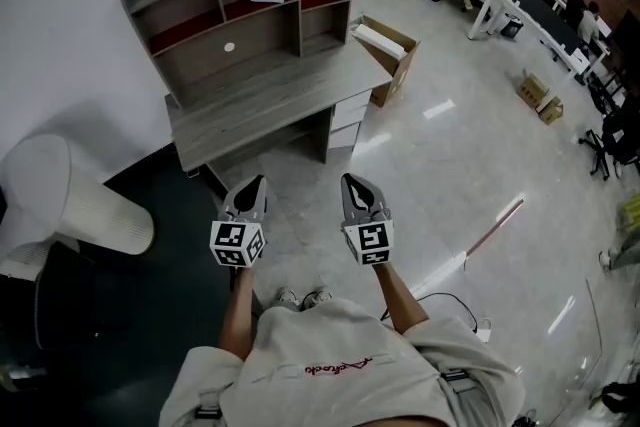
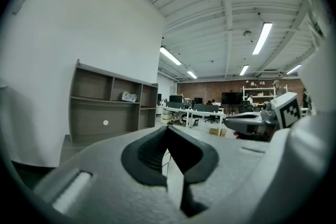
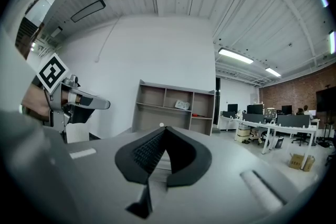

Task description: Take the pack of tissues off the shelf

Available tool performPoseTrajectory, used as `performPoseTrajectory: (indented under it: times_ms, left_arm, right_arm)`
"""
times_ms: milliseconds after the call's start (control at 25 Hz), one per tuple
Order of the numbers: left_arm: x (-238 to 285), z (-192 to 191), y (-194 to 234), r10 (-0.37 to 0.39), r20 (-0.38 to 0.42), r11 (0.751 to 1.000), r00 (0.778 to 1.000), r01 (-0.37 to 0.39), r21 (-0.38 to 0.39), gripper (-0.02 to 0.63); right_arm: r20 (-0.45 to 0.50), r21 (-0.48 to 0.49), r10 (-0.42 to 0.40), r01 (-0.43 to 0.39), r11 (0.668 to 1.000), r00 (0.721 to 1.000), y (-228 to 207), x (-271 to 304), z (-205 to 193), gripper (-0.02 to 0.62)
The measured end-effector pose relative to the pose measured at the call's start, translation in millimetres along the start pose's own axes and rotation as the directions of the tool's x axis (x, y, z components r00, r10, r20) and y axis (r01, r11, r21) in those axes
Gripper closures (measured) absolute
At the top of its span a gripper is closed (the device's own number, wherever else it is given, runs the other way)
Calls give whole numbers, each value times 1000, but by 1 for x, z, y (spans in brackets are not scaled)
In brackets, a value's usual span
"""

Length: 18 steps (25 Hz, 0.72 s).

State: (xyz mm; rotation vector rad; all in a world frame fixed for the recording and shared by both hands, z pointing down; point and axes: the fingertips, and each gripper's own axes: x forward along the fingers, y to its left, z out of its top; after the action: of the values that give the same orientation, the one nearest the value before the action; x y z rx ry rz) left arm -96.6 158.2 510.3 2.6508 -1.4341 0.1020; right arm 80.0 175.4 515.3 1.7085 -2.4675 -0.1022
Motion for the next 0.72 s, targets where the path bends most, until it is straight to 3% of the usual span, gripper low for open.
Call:
performPoseTrajectory:
  times_ms: [400, 720]
  left_arm:
    - [29, -16, -28, -17, -20, 1000, 1000, 17, -21, 607]
    - [58, -19, -12, -11, -27, 1000, 1000, 10, -22, 607]
  right_arm:
    - [-25, 5, 8, -8, 1000, 1000, -25, -4, -19, 588]
    - [-24, 9, -2, 3, 1000, 1000, -40, 19, -26, 588]
